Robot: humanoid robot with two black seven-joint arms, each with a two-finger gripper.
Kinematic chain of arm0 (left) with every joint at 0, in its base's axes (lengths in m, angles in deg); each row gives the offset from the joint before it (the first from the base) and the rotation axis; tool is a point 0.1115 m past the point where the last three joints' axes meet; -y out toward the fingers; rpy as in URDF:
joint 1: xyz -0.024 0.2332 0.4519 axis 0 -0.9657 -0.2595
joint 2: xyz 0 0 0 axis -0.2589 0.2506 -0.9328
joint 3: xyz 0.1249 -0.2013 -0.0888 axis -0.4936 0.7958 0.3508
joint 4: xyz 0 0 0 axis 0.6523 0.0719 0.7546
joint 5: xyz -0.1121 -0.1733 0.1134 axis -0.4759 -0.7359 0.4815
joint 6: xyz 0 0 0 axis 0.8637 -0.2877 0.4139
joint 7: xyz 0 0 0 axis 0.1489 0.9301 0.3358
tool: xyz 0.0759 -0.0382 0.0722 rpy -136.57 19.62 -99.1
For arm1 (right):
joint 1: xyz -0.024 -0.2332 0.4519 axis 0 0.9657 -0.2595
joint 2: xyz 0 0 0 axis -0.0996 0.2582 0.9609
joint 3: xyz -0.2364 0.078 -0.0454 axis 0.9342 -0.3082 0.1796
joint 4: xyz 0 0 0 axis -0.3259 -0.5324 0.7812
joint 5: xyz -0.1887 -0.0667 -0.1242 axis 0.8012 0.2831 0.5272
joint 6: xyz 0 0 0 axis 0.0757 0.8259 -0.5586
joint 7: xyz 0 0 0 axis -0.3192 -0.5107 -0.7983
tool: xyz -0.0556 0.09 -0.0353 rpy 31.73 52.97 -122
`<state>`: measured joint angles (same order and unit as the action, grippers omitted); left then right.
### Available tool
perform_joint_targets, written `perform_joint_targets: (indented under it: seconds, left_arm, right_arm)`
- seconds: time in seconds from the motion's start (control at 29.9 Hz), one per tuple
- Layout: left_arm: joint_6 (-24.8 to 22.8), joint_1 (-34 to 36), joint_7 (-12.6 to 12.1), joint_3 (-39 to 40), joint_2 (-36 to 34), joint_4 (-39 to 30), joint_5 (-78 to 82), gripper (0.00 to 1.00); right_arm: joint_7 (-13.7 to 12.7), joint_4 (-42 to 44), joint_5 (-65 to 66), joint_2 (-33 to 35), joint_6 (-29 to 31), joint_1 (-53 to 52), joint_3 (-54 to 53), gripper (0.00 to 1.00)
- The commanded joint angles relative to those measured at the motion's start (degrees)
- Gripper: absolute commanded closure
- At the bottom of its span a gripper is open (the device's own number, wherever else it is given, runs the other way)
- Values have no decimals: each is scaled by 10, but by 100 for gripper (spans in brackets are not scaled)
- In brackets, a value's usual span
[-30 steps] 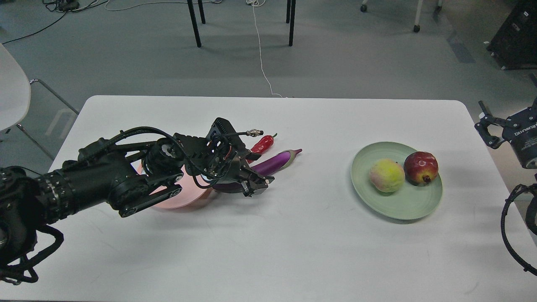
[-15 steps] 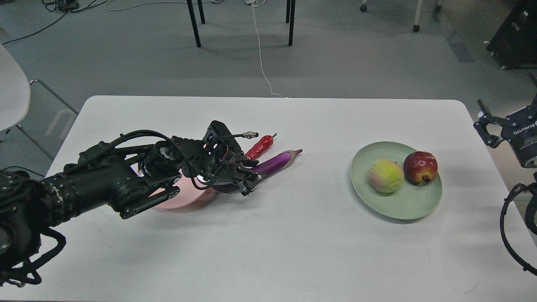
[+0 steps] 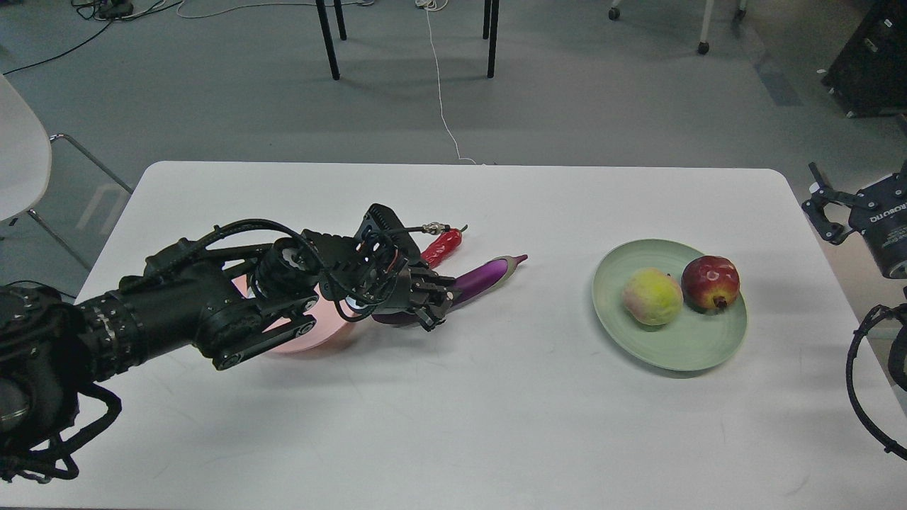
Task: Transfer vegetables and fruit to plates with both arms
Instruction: 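Lift the eggplant and lower it onto the pink plate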
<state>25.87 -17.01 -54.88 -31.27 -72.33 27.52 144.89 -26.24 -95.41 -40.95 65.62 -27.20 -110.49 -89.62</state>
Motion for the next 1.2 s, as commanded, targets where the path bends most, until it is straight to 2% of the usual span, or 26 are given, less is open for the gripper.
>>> perform_joint_targets:
  seconds: [0.0,0.17,0.33,0.47,0.67,0.94,1.0,1.04,1.14,1.17]
  left_arm:
    - [0,11,1,10,-11,-41,-17,90]
    - [-4,55,-2,23,-76,-113,-101,89]
    - [-11,87,2,28,-211,-172,-121,88]
    - [-22,81,11,18,-283,-185,-121,87]
    - [-14,22,8,-20,-317,-179,-87,87]
    - [-2,-32,5,-20,-307,-150,-69,85]
    - [-3,-35,3,-20,-306,-148,-69,79]
    - [-3,-35,0,-20,-306,-148,-69,71]
    - [4,-38,-19,-13,-305,-147,-77,31]
    - [13,-39,-19,-13,-305,-147,-77,24]
  right_arm:
    - [-1,0,0,3,0,-1,-3,2]
    - [-1,1,0,7,0,-1,-4,2]
    - [-2,1,5,9,0,-1,-2,2]
    - [-4,1,6,7,0,-6,-2,2]
    - [-4,-3,7,6,0,-23,3,2]
    - [-4,-2,7,9,0,-23,0,2]
    - [-4,-2,7,9,0,-23,0,2]
    - [-4,-2,7,9,0,-23,1,2]
    - [-4,-2,7,9,0,-23,1,2]
    - [-5,-1,7,9,0,-22,1,2]
